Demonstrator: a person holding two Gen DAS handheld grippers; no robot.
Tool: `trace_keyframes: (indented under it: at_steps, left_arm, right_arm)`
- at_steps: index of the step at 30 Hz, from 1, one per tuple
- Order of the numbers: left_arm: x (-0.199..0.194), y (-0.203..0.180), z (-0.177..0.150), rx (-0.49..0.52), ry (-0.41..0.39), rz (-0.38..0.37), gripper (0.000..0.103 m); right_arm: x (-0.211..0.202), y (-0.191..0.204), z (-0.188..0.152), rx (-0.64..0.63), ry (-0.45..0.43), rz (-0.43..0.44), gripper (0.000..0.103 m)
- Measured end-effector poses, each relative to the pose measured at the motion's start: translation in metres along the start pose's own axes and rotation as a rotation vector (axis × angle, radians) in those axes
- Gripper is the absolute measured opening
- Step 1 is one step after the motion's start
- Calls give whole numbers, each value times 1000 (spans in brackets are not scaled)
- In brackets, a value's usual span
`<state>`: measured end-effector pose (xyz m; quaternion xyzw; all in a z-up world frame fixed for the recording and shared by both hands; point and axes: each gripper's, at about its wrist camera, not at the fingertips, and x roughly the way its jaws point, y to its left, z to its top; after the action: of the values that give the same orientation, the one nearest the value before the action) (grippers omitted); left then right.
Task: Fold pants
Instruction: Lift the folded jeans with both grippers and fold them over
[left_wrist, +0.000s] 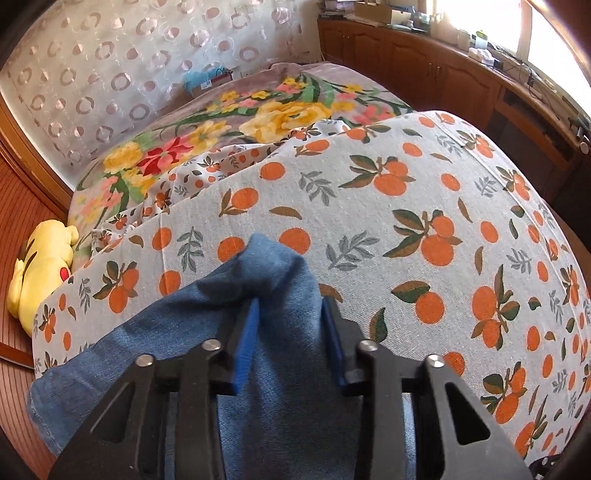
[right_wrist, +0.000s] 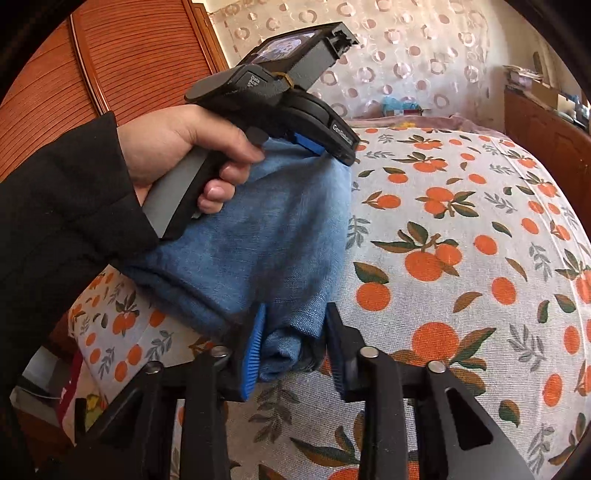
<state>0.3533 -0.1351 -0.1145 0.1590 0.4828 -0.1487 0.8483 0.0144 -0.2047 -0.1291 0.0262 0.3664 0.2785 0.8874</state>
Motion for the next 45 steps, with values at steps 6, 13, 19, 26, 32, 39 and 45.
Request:
trace_keyframes:
  at_steps: [6,13,19,26,32,39,45]
  left_arm:
    - [-23,12,-5,-35,-70,-35,8]
    - [-87,48,-14,-99,-206,-69,7]
    - [-123,100,-38,-160,-258,-60,7]
    - [-138,147,-85,-227,-283,-42,7]
    - [-136,188,-114,-287,-278,-18,7]
    - [-117,214,-140,-317,-235,20,7]
    - [-115,225,-152,-357,-251,-4,12]
  right_arm:
    - [-11,0,5,-5,-30,38,18]
    - [-44,22,28,-64,-109,111,16]
    - [-54,65,45,-149,-135,180,16]
    - [-32,122,47,-255,-94,250,15]
    - [-2,165,50,-314,-50,319,15]
    - [50,190,48,-311,23,366,15]
    - [66,202,56,-332,51,352,19]
